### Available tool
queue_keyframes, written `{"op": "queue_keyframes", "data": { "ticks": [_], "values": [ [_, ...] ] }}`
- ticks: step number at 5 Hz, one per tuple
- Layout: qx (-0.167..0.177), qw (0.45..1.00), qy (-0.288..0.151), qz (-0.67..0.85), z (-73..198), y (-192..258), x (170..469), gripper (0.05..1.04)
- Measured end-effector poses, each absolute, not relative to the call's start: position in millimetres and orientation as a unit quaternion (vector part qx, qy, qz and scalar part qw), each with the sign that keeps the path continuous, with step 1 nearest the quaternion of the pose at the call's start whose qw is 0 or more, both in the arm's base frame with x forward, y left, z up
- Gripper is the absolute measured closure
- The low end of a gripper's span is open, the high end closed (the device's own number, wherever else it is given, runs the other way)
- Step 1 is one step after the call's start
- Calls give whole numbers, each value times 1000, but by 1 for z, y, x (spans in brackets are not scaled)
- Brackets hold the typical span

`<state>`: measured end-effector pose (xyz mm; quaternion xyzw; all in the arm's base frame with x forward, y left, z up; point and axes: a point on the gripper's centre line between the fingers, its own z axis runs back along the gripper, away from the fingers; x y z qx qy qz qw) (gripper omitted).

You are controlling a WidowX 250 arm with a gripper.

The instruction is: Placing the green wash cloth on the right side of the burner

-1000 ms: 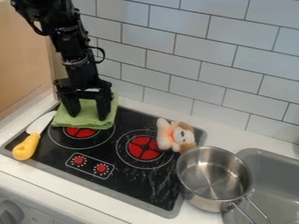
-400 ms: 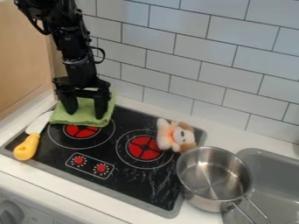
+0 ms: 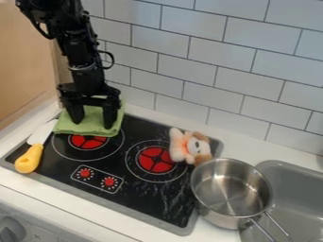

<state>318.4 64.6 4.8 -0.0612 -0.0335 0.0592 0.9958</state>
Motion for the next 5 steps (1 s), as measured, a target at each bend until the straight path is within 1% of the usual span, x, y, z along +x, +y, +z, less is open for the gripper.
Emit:
{"op": "queue_keyframes", "data": {
  "ticks": [1,2,3,4,5],
  "values": [
    [-63,997,-34,43,6,47,315,84],
    [-61,997,-34,33,7,34,305,83],
    [-60,998,-34,6,7,11,288,83],
    [-57,998,-35,-3,7,-3,274,83],
    [-56,998,-34,-14,6,-13,266,83]
  ]
}}
